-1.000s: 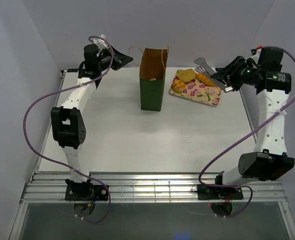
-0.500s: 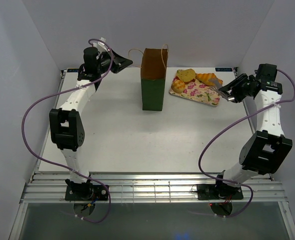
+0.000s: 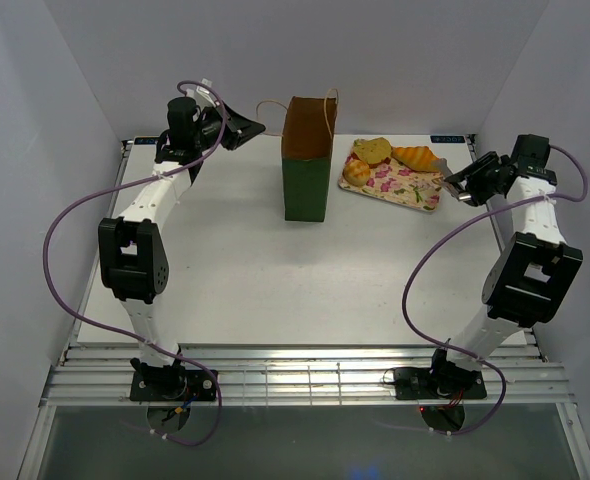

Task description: Place the fake bread into the paper bag

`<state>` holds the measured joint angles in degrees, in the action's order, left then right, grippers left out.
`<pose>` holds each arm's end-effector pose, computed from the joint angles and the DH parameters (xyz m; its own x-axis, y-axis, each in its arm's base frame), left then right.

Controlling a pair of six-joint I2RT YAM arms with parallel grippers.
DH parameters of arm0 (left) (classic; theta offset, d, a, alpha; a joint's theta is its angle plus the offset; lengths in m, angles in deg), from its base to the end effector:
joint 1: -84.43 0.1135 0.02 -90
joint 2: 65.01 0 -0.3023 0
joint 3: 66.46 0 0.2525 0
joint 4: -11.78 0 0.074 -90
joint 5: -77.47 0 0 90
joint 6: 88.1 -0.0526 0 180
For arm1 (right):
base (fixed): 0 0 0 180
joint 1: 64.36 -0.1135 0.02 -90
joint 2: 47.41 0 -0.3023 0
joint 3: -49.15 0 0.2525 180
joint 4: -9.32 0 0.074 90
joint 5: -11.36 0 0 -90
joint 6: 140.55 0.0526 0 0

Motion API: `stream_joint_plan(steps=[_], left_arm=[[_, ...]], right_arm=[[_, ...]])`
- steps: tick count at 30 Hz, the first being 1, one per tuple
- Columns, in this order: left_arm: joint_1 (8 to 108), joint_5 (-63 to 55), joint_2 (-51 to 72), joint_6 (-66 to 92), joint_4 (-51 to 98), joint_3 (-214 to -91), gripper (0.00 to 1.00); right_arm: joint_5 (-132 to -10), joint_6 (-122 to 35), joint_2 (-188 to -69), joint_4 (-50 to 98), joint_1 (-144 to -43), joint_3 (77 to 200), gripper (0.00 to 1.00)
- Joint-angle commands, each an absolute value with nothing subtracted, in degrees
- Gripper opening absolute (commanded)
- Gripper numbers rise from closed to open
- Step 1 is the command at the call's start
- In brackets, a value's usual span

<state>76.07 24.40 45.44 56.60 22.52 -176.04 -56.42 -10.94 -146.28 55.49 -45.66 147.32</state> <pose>0.4819 -0.1028 0.3696 -0.6851 -0.5587 -0.4673 0.2411 0.4314 -0.8693 0.3881 -0.1104 0.3196 -0.4995 0.7922 -0.3507 0.4807 0.5902 0.6485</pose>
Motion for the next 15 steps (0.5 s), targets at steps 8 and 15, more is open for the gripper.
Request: stream_joint_plan(steps=[8, 15], left_arm=[[76.3, 24.5, 40.5, 56.0, 22.5, -175.1, 0.0], [76.2, 24.4, 41.9, 56.0, 22.5, -176.6, 0.0]], right_arm=[[-51.7, -8.1, -150.2, 45.3, -45.5, 148.9, 0.56], [-48.8, -3.1, -149.4, 39.0, -45.5, 143.9, 0.58]])
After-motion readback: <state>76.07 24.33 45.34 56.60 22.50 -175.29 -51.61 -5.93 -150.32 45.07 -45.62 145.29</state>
